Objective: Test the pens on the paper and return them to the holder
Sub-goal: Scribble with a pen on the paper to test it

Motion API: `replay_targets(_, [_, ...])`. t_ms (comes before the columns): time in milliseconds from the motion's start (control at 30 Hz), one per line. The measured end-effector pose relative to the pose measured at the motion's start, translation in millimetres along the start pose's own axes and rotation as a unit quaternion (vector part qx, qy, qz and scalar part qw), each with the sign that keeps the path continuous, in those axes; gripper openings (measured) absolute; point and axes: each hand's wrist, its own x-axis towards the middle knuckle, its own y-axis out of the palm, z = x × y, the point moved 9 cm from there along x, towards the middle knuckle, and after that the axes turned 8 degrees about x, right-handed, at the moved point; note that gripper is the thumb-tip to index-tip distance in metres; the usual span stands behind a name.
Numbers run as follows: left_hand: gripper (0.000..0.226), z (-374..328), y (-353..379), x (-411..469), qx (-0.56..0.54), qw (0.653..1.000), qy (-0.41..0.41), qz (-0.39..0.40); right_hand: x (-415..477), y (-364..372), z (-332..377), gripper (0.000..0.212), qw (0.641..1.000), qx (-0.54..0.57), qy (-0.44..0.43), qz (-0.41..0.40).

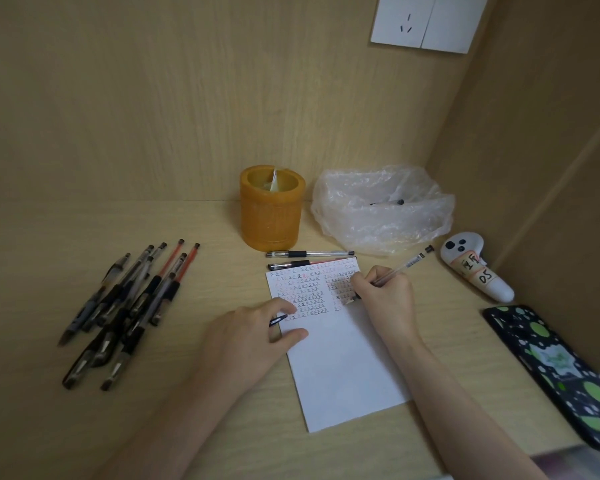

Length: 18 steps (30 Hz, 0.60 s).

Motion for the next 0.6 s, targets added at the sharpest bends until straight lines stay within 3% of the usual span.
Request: replay_targets(600, [0.033,-1.4,-0.5,-0.1,0.002,1.0,0.003,-0.004,0.5,0.2,2.0,0.038,1.0,-0.017,-0.026,0.0])
